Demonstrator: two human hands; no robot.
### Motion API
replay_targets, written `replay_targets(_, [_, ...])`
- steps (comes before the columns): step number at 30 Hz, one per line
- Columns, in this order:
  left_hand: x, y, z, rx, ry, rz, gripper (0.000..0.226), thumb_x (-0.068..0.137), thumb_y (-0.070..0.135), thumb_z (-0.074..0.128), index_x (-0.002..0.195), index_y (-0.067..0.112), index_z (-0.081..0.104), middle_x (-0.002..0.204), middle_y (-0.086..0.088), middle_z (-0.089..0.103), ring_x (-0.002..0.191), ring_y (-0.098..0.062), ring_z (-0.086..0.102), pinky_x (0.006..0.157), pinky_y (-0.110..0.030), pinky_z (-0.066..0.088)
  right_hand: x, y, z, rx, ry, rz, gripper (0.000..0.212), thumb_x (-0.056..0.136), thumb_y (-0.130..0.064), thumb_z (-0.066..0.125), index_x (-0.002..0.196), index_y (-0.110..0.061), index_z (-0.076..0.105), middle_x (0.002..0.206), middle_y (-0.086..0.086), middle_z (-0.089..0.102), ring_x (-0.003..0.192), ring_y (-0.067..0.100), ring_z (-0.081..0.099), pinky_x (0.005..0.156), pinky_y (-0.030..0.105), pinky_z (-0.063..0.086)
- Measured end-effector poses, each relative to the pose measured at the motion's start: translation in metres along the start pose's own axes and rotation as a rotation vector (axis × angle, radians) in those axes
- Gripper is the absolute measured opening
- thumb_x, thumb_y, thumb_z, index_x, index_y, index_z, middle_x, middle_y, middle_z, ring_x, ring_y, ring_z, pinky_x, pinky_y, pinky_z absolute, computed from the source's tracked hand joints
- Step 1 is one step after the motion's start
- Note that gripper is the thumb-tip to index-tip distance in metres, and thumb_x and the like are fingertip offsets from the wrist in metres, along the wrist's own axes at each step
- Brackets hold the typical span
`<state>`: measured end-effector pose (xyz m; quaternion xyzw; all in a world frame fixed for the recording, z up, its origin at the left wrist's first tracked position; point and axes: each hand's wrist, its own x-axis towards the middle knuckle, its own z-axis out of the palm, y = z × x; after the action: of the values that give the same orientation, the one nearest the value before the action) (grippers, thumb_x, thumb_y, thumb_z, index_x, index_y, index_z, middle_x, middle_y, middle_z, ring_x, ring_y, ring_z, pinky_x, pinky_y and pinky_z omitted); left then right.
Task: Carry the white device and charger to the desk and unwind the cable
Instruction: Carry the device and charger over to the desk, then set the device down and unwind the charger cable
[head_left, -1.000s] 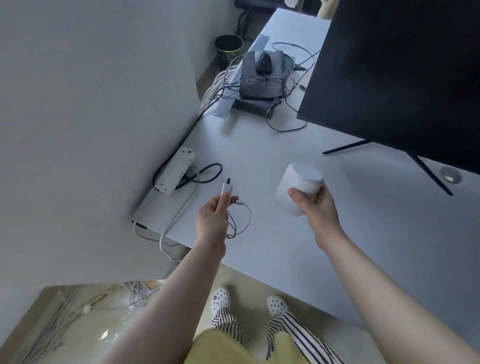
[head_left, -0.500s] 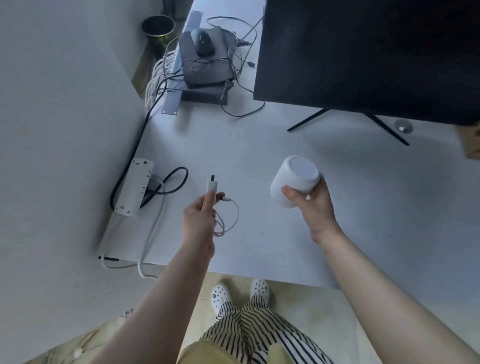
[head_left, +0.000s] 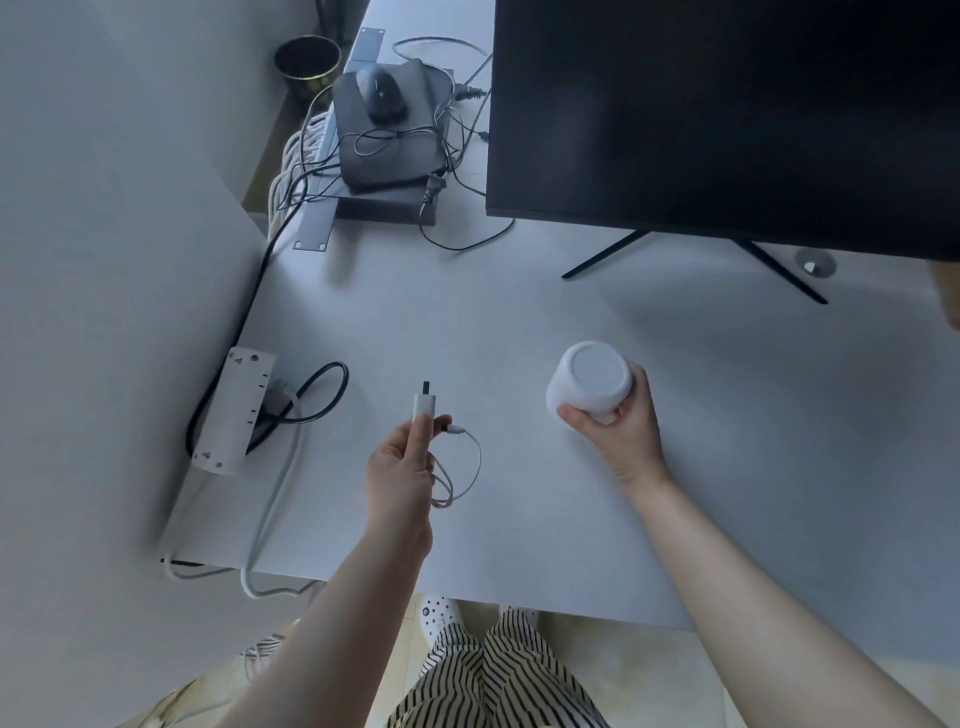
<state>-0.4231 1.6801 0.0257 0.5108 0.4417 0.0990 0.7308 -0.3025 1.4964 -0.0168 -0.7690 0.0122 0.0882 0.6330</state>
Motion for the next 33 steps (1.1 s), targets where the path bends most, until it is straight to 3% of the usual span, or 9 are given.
replay_targets(4, [0.002,-0.004,-0.001,0.013,0.001,0.000,0.025,0.095,0.033,0.054,0.088,0.019,0.074,0.081,0.006,0.075,0.047,-0.006,0.026,0.047,-0.016,0.026,0.001,0.009,0.008,-0.021,-0.001,0.003,0.069,0.048,-0.034,0.085,0.105,-0.034,0.048,0.110,-0.015,0.058,0.104,0.012,0.058,0.091,0.028,0.048])
replay_targets(10, [0.004,-0.008,-0.006,0.021,0.023,-0.006,0.026,0.095,0.032,0.054,0.083,0.021,0.075,0.080,0.006,0.074,0.048,-0.006,0.027,0.047,-0.017,0.026,0.004,0.022,0.015,-0.083,0.000,-0.028,0.069,0.055,-0.011,0.089,0.109,-0.025,0.047,0.107,-0.016,0.057,0.097,-0.001,0.057,0.086,0.021,0.044])
replay_targets(19, [0.002,-0.011,-0.003,0.034,0.029,-0.012,0.026,0.095,0.033,0.054,0.087,0.019,0.074,0.081,0.007,0.075,0.048,-0.005,0.027,0.048,-0.017,0.027,-0.001,0.026,0.018,-0.139,0.033,-0.065,0.074,0.056,-0.007,0.088,0.116,-0.014,0.045,0.106,-0.021,0.053,0.092,-0.017,0.052,0.079,0.004,0.039])
replay_targets(29, [-0.001,-0.010,-0.001,0.025,0.025,-0.032,0.025,0.095,0.032,0.055,0.087,0.019,0.075,0.078,0.006,0.070,0.052,-0.007,0.029,0.049,-0.018,0.027,0.001,0.022,0.024,-0.161,0.055,-0.056,0.076,0.058,-0.013,0.088,0.118,-0.016,0.042,0.107,-0.023,0.052,0.093,-0.018,0.050,0.077,0.003,0.037])
replay_targets(33, [-0.001,-0.009,-0.001,0.025,0.018,-0.027,0.026,0.095,0.032,0.054,0.089,0.017,0.074,0.078,0.009,0.073,0.049,-0.005,0.029,0.048,-0.016,0.027,0.001,0.019,0.025,-0.160,0.058,-0.058,0.079,0.058,-0.012,0.088,0.121,-0.013,0.042,0.109,-0.016,0.053,0.093,-0.003,0.051,0.077,0.001,0.036])
